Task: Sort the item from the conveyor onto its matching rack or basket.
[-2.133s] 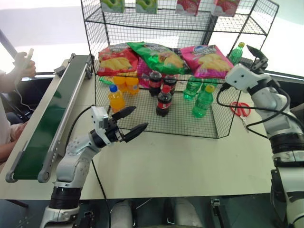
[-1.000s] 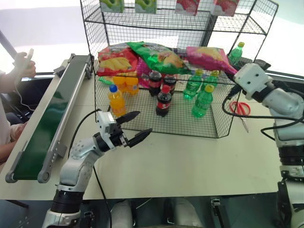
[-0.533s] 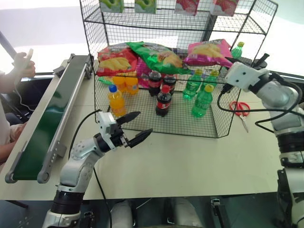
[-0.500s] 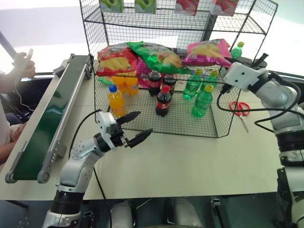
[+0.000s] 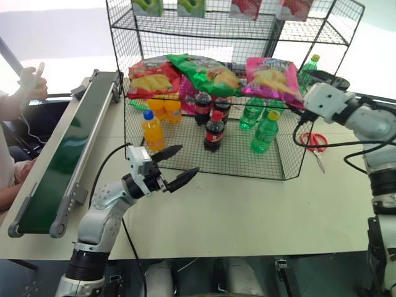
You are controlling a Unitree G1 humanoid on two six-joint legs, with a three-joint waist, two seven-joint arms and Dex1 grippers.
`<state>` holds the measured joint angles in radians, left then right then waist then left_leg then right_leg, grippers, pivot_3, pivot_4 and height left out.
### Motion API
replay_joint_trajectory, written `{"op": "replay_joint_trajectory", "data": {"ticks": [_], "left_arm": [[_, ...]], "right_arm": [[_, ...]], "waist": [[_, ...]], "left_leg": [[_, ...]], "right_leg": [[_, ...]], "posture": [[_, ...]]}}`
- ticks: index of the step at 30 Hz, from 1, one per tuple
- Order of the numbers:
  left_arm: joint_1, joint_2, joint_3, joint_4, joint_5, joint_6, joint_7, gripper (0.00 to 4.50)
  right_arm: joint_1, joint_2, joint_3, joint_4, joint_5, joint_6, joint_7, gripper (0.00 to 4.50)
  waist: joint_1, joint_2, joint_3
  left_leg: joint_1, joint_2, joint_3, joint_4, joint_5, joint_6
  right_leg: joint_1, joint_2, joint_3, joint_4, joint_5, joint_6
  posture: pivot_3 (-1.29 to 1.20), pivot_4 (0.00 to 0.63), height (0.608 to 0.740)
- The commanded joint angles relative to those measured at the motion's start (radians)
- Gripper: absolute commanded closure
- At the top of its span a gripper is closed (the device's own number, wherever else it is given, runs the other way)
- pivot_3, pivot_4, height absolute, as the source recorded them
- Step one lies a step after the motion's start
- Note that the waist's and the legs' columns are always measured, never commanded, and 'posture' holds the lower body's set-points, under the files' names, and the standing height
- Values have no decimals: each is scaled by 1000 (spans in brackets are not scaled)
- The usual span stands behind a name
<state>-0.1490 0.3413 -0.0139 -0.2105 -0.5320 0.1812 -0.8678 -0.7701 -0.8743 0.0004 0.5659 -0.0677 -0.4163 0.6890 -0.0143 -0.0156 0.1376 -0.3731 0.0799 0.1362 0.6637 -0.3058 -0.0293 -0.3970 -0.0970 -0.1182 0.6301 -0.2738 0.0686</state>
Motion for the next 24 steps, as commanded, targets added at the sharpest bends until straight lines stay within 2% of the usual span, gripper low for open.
{"op": "replay_joint_trajectory", "data": {"ticks": [1, 6, 9, 11, 14, 18, 20, 24], "left_arm": [[1, -6, -3, -26, -6, -12, -2, 0], [-3, -5, -4, -22, -1, -15, -4, 0], [-6, -3, -2, -21, 1, -19, -2, 0], [-1, 2, 3, -23, 3, -22, -2, 0], [2, 24, 35, -21, -3, -12, 9, 0], [4, 105, 119, -8, -25, 32, 20, 0], [6, 159, 173, -15, -64, 88, 21, 0], [16, 264, 253, -18, -110, 214, 37, 0]], "right_arm": [[3, -23, -84, -82, 165, 95, 128, 58], [107, -30, -106, -217, 299, 193, 298, 58], [193, -27, -124, -320, 352, 252, 340, 58], [237, -28, -148, -381, 372, 290, 331, 58], [270, -16, -243, -501, 503, 431, 282, 58], [364, 9, -372, -732, 770, 718, 189, 58], [493, 21, -393, -877, 882, 828, 179, 58], [724, 25, -423, -1042, 935, 901, 208, 58]], "waist": [[0, 0, 0], [1, 0, 0], [2, 0, 0], [3, 0, 0], [3, 0, 0], [3, -1, 0], [4, -3, -2], [8, -2, -1]], "left_leg": [[0, 0, 0, 0, 0, 0], [0, 0, -1, 0, 0, 0], [0, 0, -1, 0, -1, 2], [0, 0, -1, 0, -1, 2], [0, 0, -1, 0, -1, 2], [0, 1, -2, 0, -2, 4], [0, 3, -3, -1, -4, 7], [-1, 2, -3, -1, -5, 9]], "right_leg": [[0, 0, 0, 0, 0, 0], [0, 0, 0, 0, 0, 0], [1, 0, 0, 0, 0, 0], [1, 0, 0, 0, 0, 0], [0, -1, 0, 0, 0, 0], [0, 0, -1, 0, 0, 0], [0, 0, -2, 0, 0, 0], [1, -2, -2, -1, 0, 0]], "posture": [[0, 150, 726], [0, 150, 726], [0, 150, 726], [0, 150, 726], [0, 150, 726], [0, 150, 726], [0, 150, 726], [0, 150, 726]]}}
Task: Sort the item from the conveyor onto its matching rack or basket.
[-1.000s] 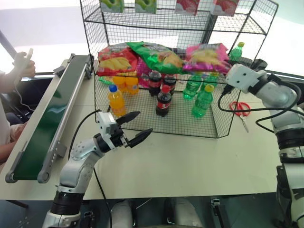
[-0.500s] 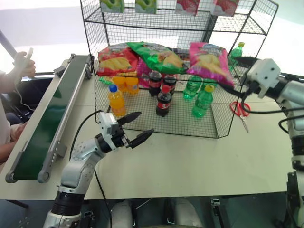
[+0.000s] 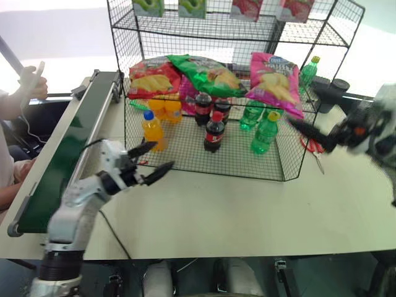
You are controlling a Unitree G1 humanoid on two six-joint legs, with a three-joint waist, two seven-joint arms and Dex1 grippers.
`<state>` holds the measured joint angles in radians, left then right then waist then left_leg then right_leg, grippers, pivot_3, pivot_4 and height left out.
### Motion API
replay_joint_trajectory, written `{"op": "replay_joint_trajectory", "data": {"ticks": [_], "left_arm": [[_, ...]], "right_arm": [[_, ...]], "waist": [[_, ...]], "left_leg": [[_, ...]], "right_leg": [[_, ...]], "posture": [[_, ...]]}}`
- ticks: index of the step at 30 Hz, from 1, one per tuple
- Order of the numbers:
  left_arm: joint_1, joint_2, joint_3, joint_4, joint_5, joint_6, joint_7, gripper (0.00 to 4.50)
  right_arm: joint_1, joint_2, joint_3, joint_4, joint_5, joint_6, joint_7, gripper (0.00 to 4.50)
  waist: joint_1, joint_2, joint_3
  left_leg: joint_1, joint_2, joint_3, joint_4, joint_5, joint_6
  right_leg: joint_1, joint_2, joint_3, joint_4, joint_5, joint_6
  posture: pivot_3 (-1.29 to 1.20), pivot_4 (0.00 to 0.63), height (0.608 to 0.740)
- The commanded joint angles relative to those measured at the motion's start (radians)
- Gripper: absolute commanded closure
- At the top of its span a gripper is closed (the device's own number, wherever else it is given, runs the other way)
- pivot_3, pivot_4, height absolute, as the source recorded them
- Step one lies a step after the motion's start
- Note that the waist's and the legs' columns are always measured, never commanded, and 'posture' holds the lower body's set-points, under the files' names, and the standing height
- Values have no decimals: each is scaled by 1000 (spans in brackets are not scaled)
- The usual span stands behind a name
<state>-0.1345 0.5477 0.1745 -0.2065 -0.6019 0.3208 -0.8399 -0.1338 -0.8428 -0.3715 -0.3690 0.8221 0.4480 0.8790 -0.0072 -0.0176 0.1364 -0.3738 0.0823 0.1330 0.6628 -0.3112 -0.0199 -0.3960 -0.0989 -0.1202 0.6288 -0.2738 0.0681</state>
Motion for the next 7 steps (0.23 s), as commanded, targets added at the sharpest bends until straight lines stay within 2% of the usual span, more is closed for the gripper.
{"op": "replay_joint_trajectory", "data": {"ticks": [1, 4, 7], "left_arm": [[17, 93, 87, -14, -34, 81, -4, 0], [59, 166, 131, 21, -25, 99, -36, 0], [78, 185, 169, 55, -8, 46, -58, 0]], "right_arm": [[155, -3, -74, -130, 49, 43, 32, 58], [300, -10, -140, -154, 42, 40, 84, 58], [348, -4, -172, -144, 22, 24, 93, 58]], "waist": [[2, 0, 0], [1, 0, 0], [-1, 0, 0]], "left_leg": [[0, 0, 0, 0, 0, 1], [0, -1, 1, 1, -1, 1], [0, -1, 1, 1, -1, 1]], "right_leg": [[0, 0, 0, 0, 0, 0], [0, 0, 0, -1, 0, 0], [0, 0, 0, -1, 0, 0]], "posture": [[0, 150, 726], [0, 150, 726], [0, 150, 726]]}}
